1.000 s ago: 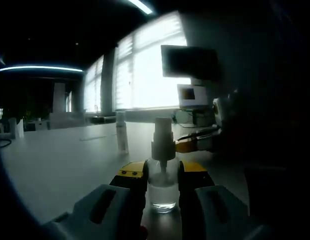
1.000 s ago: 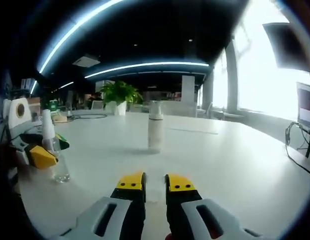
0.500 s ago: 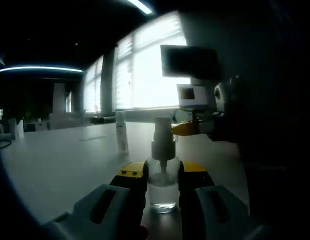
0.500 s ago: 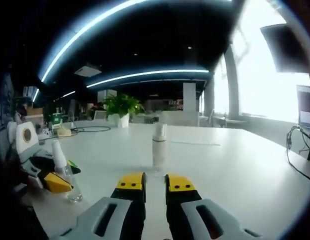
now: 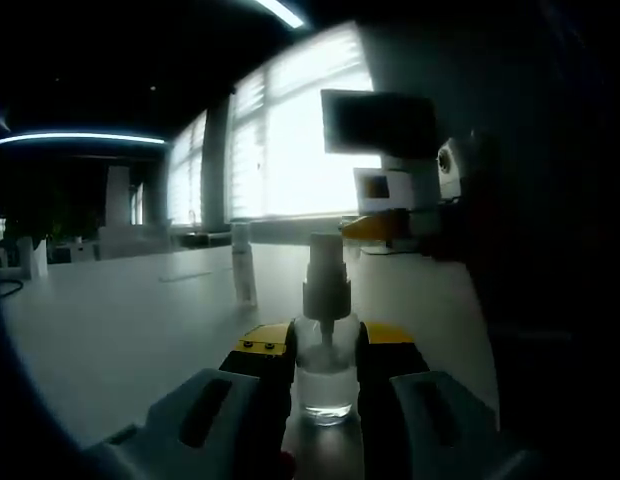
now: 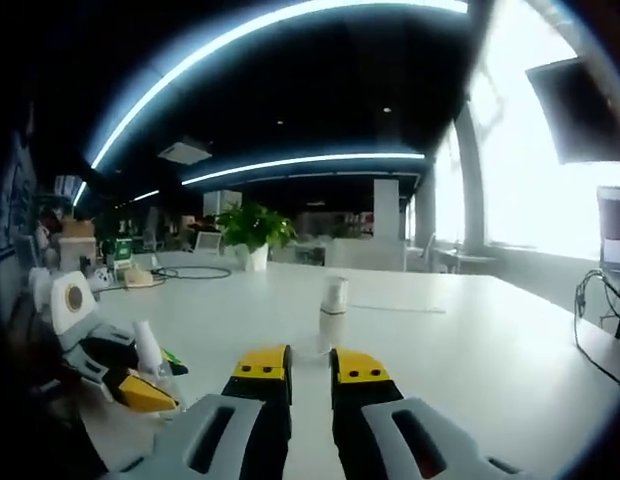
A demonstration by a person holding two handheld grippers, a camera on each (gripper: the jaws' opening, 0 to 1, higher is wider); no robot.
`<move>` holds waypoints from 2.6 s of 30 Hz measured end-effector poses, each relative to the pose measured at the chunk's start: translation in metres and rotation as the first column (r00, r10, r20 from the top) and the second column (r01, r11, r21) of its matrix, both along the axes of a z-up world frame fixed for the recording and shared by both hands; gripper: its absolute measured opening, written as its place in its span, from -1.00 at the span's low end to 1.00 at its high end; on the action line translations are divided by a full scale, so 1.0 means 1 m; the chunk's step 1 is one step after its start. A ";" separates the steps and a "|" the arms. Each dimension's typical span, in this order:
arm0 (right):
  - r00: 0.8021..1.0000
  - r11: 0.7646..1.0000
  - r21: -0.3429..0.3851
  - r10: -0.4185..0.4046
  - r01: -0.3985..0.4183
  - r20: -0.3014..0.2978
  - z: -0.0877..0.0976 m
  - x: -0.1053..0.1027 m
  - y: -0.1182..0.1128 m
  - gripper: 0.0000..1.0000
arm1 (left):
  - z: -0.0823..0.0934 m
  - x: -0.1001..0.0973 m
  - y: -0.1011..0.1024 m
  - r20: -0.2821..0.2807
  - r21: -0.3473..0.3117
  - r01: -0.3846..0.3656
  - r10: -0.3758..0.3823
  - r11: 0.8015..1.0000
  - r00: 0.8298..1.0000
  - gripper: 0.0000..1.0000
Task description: Clamp pump bottle remove cover press pump head put on cover
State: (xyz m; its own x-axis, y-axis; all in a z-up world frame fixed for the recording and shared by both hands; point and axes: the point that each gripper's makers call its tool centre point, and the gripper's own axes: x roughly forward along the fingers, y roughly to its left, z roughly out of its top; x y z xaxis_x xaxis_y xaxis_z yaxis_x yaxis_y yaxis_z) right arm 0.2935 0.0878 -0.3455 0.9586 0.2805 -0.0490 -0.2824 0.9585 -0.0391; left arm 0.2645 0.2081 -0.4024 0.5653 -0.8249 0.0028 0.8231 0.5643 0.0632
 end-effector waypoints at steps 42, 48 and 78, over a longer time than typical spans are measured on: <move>0.975 0.972 0.074 0.219 -0.221 0.035 0.052 -0.038 0.081 -0.80 | -0.001 0.001 0.001 0.001 0.005 -0.004 0.004 1.000 1.000 -0.69; 0.969 0.966 0.080 0.246 -0.247 0.029 0.050 -0.038 0.089 -0.80 | 0.000 -0.001 -0.001 0.001 0.005 -0.003 0.003 1.000 1.000 -0.69; 0.944 0.944 0.040 0.328 -0.327 -0.025 0.032 -0.040 0.124 -0.80 | -0.001 0.000 0.000 0.002 0.006 -0.003 0.003 1.000 1.000 -0.69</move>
State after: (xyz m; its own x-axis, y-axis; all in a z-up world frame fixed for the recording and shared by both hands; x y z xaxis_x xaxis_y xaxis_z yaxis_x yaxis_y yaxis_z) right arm 0.2530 0.2121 -0.3132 0.8118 0.5806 -0.0616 -0.5814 0.8136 0.0061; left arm 0.2643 0.2083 -0.4032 0.5676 -0.8233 -0.0011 0.8214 0.5662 0.0688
